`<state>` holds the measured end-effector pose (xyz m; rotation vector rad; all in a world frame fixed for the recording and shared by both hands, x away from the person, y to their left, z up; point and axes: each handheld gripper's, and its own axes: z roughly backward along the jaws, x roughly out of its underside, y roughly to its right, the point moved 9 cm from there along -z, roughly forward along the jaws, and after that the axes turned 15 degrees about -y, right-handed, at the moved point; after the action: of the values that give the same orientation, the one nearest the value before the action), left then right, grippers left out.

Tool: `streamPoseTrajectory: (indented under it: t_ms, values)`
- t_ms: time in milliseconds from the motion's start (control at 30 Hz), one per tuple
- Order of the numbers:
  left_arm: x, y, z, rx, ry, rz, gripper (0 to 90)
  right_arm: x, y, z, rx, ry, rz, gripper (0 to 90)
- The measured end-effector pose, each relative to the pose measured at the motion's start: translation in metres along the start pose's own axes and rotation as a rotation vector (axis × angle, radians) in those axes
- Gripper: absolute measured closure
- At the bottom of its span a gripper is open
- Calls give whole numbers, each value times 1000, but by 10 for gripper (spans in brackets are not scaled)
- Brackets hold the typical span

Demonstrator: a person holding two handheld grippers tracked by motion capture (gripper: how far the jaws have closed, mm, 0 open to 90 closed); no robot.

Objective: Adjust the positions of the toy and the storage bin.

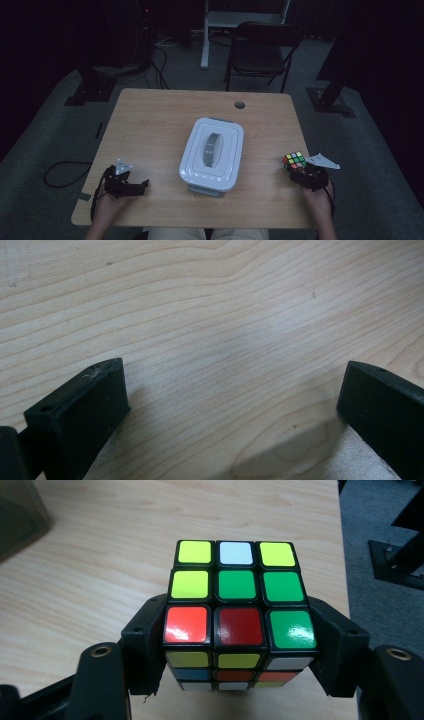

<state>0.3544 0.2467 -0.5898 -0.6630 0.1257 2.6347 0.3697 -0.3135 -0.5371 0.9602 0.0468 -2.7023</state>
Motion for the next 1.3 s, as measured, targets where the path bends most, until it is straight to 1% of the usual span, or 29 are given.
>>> streamPoseTrajectory:
  t_ms: [133, 200, 267, 333, 467, 567, 600, 667, 767, 800, 867, 933, 1033, 1100, 1167, 1200, 1233, 1267, 1300]
  values:
    - [0, 0, 0, 0, 0, 0, 6, 10, 1, 2, 13, -3, -8, 336]
    - [0, 0, 0, 0, 0, 0, 6, 15, 1, 1, 21, -10, -9, 336]
    - [0, 0, 0, 0, 0, 0, 6, 18, 0, -1, 17, -15, -9, 336]
    - [0, 0, 0, 0, 0, 0, 6, 25, -2, -5, 19, -36, -6, 336]
    - [0, 0, 0, 0, 0, 0, 6, 29, -5, -7, -26, -30, -37, 336]
    - [0, 0, 0, 0, 0, 0, 6, 29, -5, -6, -33, -29, -44, 335]
    - [0, 0, 0, 0, 0, -1, 6, 31, -5, -6, -40, -27, -55, 335]
    - [0, 0, 0, 1, 0, -2, 6, 32, -5, -5, -37, -26, -60, 335]
    - [0, 0, 0, 1, 0, -2, 6, 33, -6, -4, -42, -25, -56, 331]
    - [0, 0, 0, 1, 0, -2, 6, 32, -6, -3, -48, -18, -58, 274]
    - [0, 0, 0, 1, 0, -3, 6, 30, -5, -1, -51, -10, -61, 215]
    - [0, 0, 0, 1, 0, -3, 6, 28, -5, 0, -46, -2, -63, 207]
    - [0, 0, 0, 1, 0, -3, 6, 16, -2, 9, -28, 39, -65, 172]
    - [0, 0, 0, 3, 1, -5, 6, 11, -2, 14, -23, 61, -62, 133]
    - [0, 0, 0, 3, 0, -5, 6, 6, -4, 18, -26, 78, -52, 119]
    - [0, 0, 0, 3, 0, -5, 6, 3, -5, 19, -31, 87, -47, 119]
    - [0, 0, 0, 3, 1, -5, 6, 1, -6, 20, -45, 82, -51, 119]
    - [0, 0, 0, 3, 1, -5, 6, 1, -6, 20, -45, 82, -51, 119]
    - [0, 0, 0, 3, 0, -6, 6, -5, -8, 22, -93, 106, -65, 128]
